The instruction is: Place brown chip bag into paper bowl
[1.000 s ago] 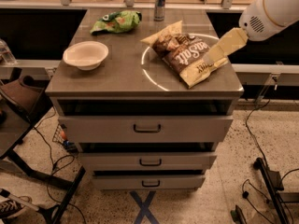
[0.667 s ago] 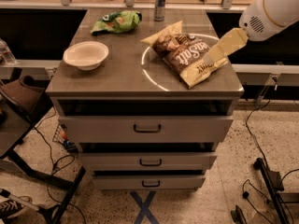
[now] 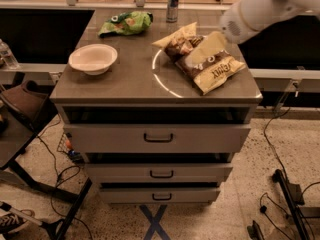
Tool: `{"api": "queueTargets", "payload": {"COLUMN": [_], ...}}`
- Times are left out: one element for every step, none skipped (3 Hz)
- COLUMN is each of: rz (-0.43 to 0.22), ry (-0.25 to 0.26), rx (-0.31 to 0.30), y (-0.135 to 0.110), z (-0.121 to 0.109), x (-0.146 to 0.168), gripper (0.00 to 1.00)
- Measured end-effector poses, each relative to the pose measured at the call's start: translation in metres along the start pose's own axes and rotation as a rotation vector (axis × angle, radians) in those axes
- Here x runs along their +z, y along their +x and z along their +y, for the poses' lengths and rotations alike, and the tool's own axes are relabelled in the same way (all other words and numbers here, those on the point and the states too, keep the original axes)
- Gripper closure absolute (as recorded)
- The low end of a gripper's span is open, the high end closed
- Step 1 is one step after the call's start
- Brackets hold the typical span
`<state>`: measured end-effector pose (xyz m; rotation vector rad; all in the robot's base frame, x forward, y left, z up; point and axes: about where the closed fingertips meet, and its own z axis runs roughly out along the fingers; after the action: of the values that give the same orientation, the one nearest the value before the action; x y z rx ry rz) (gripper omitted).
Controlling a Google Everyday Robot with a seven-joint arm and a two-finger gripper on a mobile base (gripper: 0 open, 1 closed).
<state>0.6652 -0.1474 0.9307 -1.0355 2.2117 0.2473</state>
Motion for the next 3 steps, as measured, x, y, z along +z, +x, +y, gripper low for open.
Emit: {"api": "queueTargets", "payload": {"rz": [-0.033,-0.041,-0.035], "ry": [-0.052,-0.069,-0.064], "rx": [-0.029,-0.040,-0.045], "y": [-0.028,-0.041,-0.041], "z": [0.012,0.021,0.019], "x": [0.037,0.065,0.093], "gripper": [0.00,0.00,0.00]}}
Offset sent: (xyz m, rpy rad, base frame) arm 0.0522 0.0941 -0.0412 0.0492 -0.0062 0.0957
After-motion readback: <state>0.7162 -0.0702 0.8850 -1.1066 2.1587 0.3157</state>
